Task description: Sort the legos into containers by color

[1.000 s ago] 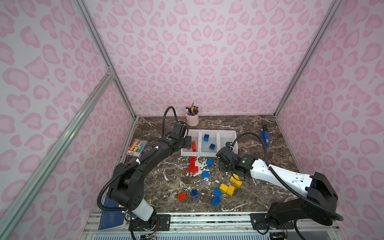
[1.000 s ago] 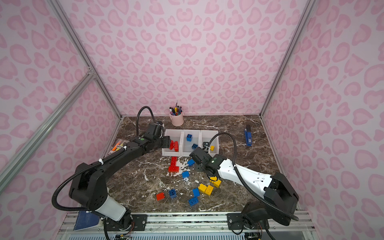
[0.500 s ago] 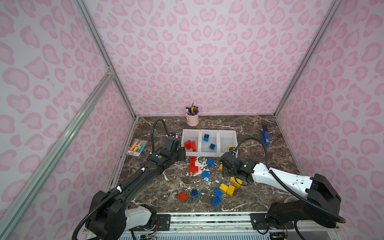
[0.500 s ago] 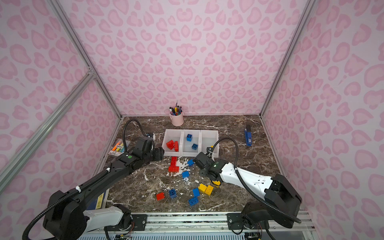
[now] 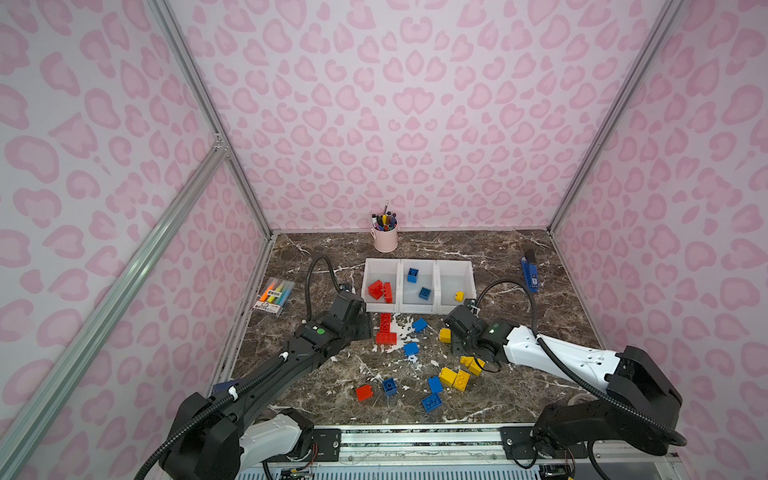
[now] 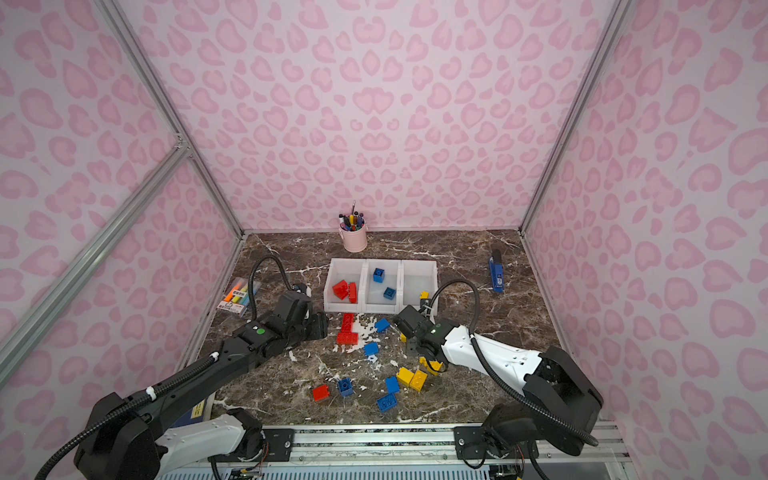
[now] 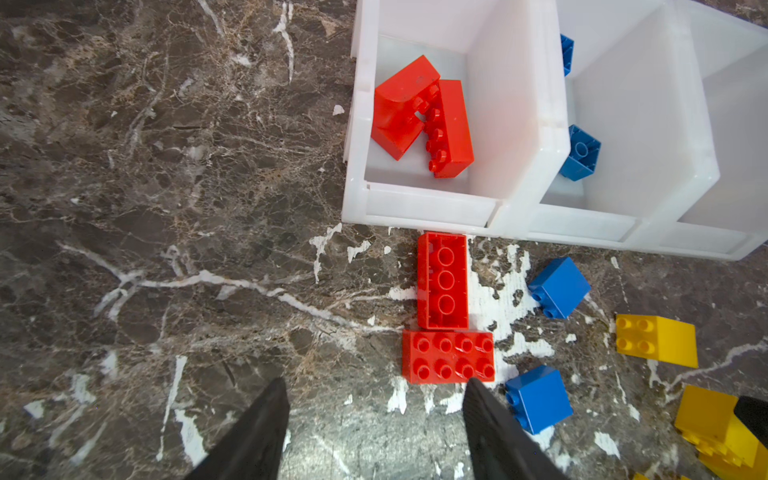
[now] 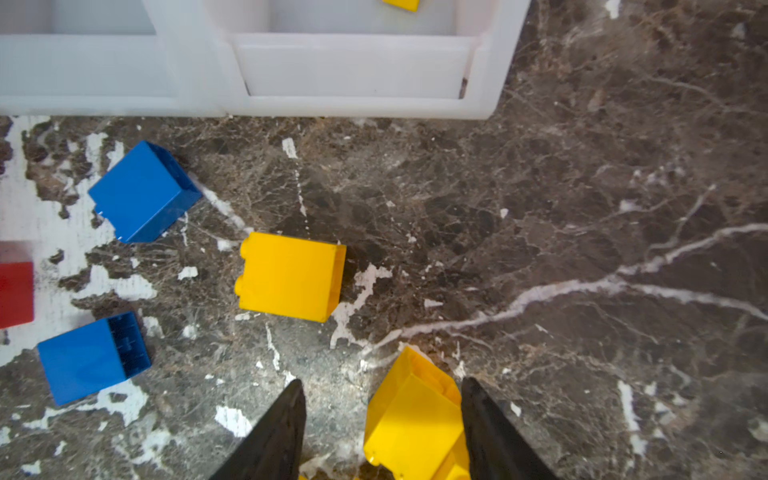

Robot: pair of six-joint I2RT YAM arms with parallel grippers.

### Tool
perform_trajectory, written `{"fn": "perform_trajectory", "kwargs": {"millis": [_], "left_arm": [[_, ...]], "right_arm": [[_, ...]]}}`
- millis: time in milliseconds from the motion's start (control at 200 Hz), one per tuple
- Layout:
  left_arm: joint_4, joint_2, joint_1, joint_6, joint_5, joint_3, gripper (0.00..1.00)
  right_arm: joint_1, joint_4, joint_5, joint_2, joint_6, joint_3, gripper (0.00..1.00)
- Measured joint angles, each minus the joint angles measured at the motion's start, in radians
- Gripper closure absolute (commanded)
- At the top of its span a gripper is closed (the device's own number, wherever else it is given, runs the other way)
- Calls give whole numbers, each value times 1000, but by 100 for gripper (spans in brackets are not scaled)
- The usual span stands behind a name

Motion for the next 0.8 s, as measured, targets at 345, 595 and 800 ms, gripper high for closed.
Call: {"fn": "perform_trajectory", "kwargs": {"millis": [345, 595, 800], "left_arm": [[-3, -19, -12, -19, -13, -16, 31], [-24, -53, -18, -26, -19, -44, 31], [-26, -58, -20, -34, -19, -49, 32]], "right_arm": [[-19, 84, -45, 165, -25, 130, 35], [-19, 76, -21, 295, -6, 214, 36], [-21, 70, -18, 343, 9, 218, 49]]}}
